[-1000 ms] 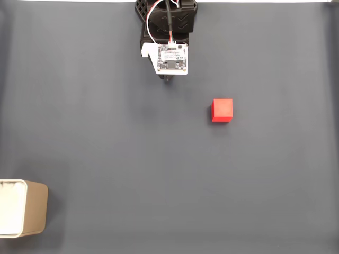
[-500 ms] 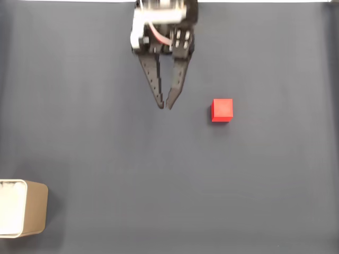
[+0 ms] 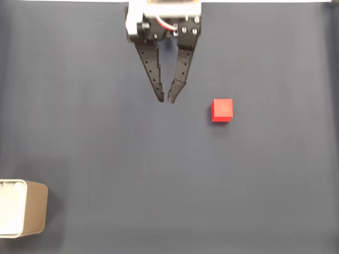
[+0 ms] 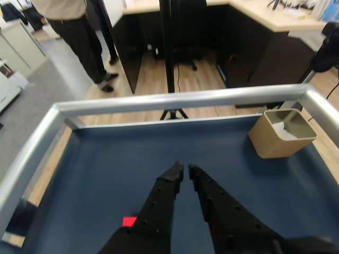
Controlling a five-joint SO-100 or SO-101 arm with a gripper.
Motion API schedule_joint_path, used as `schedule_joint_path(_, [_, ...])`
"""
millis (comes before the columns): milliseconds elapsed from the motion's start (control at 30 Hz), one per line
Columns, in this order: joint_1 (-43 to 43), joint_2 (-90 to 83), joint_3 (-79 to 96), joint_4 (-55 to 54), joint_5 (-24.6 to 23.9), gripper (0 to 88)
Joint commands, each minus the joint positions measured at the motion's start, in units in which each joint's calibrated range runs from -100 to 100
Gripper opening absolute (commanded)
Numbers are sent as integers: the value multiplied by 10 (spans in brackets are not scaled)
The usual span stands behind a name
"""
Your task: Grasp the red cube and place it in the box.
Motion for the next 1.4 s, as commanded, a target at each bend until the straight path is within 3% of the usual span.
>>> schedule_joint_path(0, [-9, 60, -94, 84, 13, 0])
schedule_joint_path(233, [-25, 113, -117, 165, 24, 0])
schedule_joint_path(567, [-69, 152, -80, 175, 24, 0])
schedule_joint_path(733, [-90, 163, -51, 134, 31, 1])
schedule_joint_path(1367, [-166, 118, 134, -38, 70, 175])
